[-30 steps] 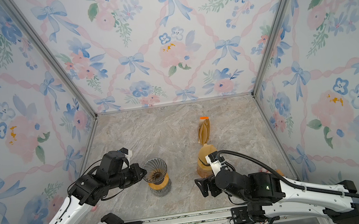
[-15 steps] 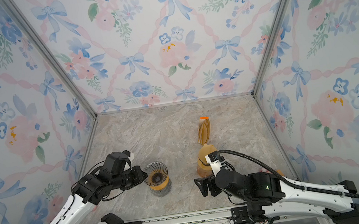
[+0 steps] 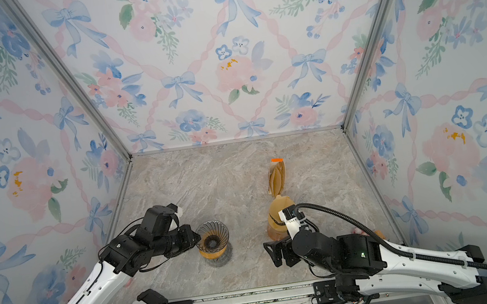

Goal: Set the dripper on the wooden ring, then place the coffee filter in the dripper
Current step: 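Lower the glass dripper into the wooden ring with the left gripper, then reach the right gripper to the orange COFFEE filter box while left gripper releases the dripper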

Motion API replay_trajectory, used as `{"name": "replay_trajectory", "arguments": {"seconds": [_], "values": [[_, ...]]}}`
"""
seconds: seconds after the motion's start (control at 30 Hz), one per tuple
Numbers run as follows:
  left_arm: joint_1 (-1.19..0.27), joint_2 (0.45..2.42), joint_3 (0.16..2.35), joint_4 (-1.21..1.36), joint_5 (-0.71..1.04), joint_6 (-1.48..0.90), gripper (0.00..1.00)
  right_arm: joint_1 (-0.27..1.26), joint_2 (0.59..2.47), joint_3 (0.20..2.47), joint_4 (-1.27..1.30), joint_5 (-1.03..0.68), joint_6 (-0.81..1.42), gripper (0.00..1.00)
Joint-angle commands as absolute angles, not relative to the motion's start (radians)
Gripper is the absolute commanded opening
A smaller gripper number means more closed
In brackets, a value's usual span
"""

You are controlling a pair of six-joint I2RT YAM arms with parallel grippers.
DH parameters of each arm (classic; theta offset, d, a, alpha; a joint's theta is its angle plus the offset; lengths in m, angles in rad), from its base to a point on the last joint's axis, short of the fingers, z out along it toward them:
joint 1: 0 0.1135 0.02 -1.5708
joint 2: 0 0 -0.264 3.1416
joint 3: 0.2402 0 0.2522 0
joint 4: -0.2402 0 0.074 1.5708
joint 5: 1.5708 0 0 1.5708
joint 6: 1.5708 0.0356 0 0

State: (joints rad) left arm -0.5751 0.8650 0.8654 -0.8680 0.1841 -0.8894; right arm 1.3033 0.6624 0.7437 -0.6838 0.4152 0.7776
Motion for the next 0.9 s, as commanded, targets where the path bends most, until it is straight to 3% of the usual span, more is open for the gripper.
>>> {"name": "replay_trajectory", "arguments": {"seconds": [0.0,0.47,0.67,0.87], "values": [[-0.567,0.857,0.844,-0.862,0.187,-0.873,0.14,1.294,0.650,0.733,-0.680,0.414,0.781,0.99],[-0.541,0.808,0.800,-0.846,0.218,-0.884,0.12,1.294,0.658,0.739,-0.681,0.415,0.782,0.99],[-0.542,0.807,0.827,-0.845,0.226,-0.872,0.24,1.294,0.665,0.746,-0.680,0.414,0.778,0.99],[-0.541,0.777,0.847,-0.846,0.218,-0.839,0.45,1.288,0.673,0.782,-0.697,0.415,0.770,1.00]]}}
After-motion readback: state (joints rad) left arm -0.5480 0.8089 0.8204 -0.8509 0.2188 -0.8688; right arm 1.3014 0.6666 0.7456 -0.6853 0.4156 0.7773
